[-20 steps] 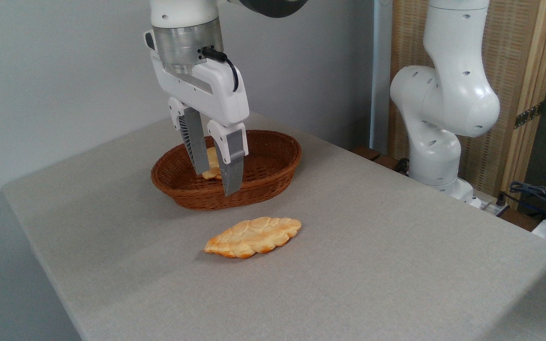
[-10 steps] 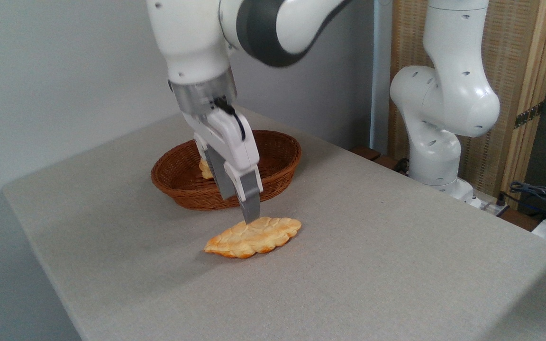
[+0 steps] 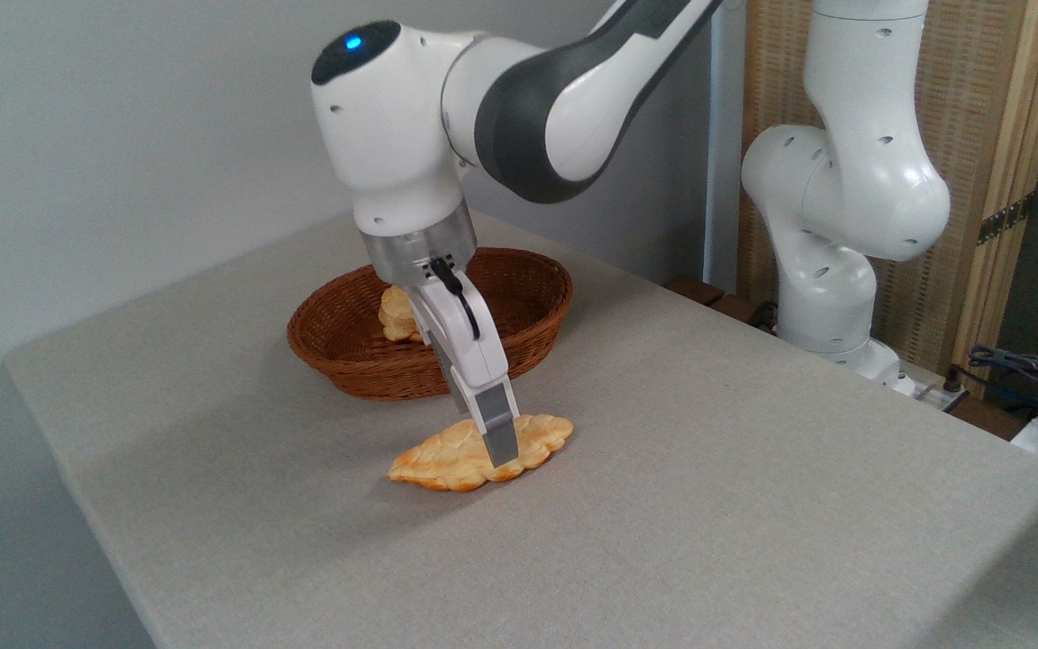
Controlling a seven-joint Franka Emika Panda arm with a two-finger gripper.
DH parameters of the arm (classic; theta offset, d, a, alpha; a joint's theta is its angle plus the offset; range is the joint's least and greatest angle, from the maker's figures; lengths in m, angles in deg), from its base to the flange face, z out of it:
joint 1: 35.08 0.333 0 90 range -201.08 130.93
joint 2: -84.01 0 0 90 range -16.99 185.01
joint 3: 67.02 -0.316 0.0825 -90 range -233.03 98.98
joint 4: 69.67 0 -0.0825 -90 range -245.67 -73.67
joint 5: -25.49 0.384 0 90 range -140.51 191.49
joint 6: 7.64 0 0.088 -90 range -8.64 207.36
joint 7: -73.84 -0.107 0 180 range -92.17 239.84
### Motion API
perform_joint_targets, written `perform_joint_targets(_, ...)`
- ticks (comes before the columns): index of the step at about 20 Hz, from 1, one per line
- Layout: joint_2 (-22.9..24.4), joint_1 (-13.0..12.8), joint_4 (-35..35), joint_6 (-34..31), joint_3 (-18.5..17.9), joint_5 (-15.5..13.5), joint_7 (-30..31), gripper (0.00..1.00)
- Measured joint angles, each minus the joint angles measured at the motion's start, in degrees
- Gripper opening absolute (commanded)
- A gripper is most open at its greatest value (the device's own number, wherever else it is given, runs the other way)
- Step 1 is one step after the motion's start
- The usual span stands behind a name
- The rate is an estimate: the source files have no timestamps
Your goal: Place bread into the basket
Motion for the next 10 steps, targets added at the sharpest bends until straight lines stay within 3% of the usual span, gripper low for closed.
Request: perform_joint_targets(10,-0.37,-0.78,-1.98,1.5,0.36,0.0,-0.7,1.0)
